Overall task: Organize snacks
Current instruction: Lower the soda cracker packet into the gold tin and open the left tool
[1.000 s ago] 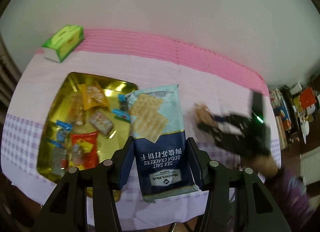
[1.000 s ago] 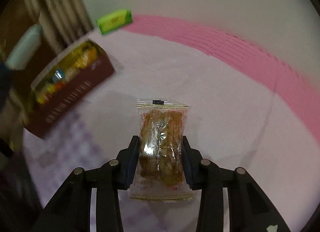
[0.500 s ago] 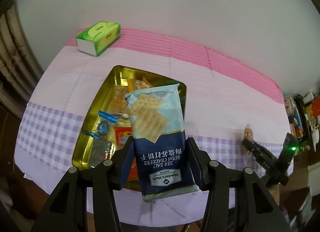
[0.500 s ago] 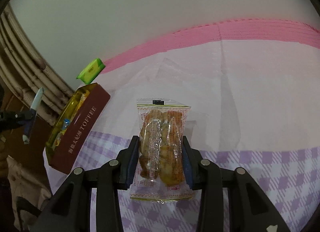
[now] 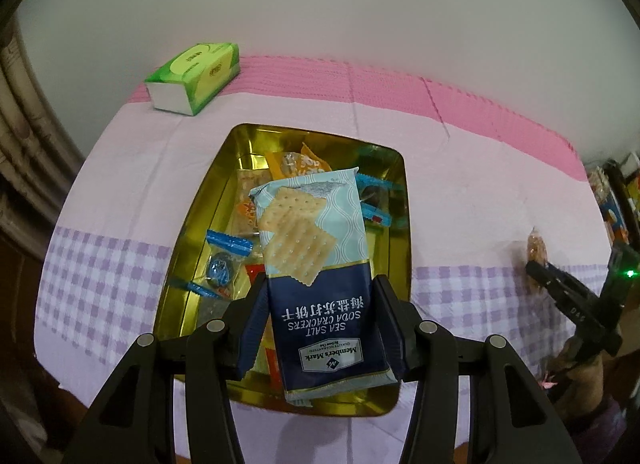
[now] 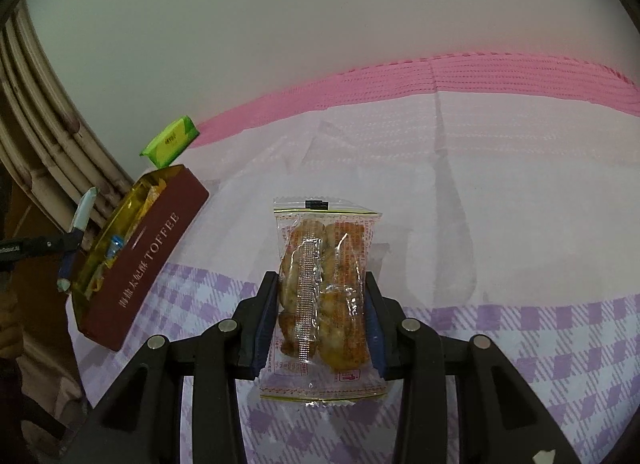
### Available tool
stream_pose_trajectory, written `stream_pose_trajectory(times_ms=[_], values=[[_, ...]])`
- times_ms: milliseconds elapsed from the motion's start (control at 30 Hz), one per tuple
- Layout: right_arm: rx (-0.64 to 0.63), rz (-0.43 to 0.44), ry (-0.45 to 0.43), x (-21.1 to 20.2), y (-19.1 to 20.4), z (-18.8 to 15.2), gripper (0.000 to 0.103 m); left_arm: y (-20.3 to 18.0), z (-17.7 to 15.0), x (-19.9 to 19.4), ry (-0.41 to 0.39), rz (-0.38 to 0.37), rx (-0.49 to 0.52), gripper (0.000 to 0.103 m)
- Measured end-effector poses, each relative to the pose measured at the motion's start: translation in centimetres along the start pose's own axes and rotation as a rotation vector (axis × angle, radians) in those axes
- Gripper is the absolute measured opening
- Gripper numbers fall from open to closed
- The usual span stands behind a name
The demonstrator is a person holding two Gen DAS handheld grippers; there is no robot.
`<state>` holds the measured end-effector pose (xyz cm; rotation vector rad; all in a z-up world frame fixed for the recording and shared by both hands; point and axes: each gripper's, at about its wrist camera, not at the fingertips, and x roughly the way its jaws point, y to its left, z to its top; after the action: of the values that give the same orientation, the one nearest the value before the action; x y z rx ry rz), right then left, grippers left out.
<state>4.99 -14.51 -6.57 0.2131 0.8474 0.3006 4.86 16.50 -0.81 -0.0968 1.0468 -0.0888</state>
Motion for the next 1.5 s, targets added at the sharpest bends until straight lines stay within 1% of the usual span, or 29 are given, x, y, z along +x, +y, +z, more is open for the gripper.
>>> stream_pose_trajectory(times_ms=[233,633,1233,1500], values=[[0.007,-0.009,0.004,0.0,0.0,0.0,0.037,0.1,0.1,0.8,0.006,-0.004,0.007,0.051],[0.007,-0.012,0.007,0.0,0.1,0.0,0.037,-1.8,-0.2,1.4,-0.006,0.039,0.088,0.052],[-0.003,-0.022,0.011,0.1,0.3,0.0,0.037,-2.3,-0.7,2.2,-0.005,0.071,0.135,0.052],[-0.004,-0.023,0.013,0.1,0.3,0.0,0.037,-2.4,-0.8,2.3,-0.003,0.077,0.14,0.051]])
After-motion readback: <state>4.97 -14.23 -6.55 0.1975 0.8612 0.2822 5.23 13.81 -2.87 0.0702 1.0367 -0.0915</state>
